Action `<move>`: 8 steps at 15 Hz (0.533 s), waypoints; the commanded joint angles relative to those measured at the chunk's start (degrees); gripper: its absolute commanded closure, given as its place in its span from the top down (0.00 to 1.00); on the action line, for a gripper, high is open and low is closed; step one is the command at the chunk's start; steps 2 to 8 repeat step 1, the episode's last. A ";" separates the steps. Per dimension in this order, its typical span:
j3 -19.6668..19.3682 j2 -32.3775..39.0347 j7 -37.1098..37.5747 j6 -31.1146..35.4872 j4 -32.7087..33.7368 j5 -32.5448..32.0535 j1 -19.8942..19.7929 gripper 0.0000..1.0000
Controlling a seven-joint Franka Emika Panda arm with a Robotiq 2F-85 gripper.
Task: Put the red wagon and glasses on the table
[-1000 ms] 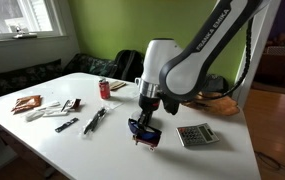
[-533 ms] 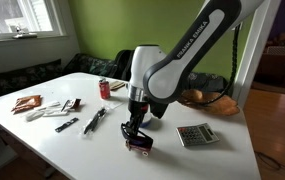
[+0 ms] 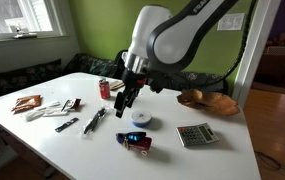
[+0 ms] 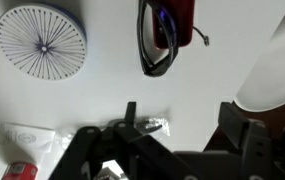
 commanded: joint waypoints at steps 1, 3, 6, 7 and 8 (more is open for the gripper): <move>0.75 -2.26 -1.27 1.73 -2.12 0.58 -0.79 0.98; 0.75 -2.26 -1.27 1.73 -2.12 0.58 -0.79 0.98; 0.75 -2.26 -1.27 1.73 -2.12 0.58 -0.79 0.98; 0.75 -2.26 -1.27 1.73 -2.12 0.58 -0.79 0.98; 0.75 -2.26 -1.27 1.73 -2.12 0.58 -0.79 0.98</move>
